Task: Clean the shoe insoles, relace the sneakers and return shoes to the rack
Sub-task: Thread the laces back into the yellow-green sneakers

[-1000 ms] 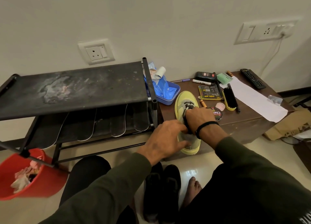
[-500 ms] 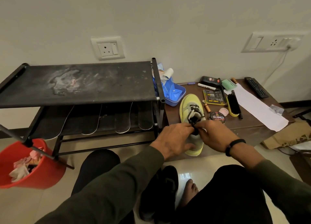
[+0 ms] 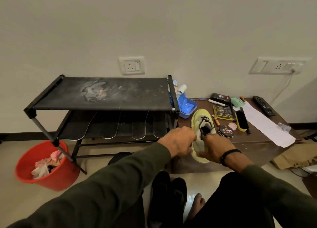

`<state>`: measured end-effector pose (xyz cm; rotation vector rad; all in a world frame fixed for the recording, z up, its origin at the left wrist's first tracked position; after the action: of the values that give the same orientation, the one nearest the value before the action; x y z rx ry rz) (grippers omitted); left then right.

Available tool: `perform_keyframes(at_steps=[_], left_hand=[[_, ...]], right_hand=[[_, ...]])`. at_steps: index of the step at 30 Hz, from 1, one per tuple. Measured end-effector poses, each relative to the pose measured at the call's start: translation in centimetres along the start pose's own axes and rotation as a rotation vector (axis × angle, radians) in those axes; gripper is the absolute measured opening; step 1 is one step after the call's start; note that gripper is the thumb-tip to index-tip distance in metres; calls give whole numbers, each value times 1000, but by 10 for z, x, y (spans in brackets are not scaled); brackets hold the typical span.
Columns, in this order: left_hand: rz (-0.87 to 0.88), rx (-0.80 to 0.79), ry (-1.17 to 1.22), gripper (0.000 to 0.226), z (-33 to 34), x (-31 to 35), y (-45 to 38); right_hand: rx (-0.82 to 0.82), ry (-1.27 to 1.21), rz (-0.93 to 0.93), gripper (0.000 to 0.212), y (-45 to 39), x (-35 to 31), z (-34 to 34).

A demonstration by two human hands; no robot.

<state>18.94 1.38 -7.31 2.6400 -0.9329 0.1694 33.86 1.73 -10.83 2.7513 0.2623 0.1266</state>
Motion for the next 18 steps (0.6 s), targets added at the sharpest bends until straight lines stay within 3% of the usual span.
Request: perform_keyframes(at_steps=[4,8,13,18], left_hand=[[80,78,161,77,-21,-9,35],[238,88,346,77,-48,-1,85],[193,45,451,62,-70,-20,159],[-5,-11,508,86,-77,-73,229]], right_hand=[[16,-94,-91,62,33,-17,-43],[50,-170,-291,72,96,-52,-98],[148,-266,-436,57,136,-107,-148],[190,-270,-637,61,142,-202,-173]])
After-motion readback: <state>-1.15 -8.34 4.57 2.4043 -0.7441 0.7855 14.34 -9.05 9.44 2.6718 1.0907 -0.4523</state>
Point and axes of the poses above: each hand's wrist, its own y-axis away from the middle knuckle, its own z-axis out of the palm, x = y × z, the point moved 4 cm from there along -y, towards the middle knuckle, and after that the axes turned 7 degrees about -x, right-handed, at the moved point
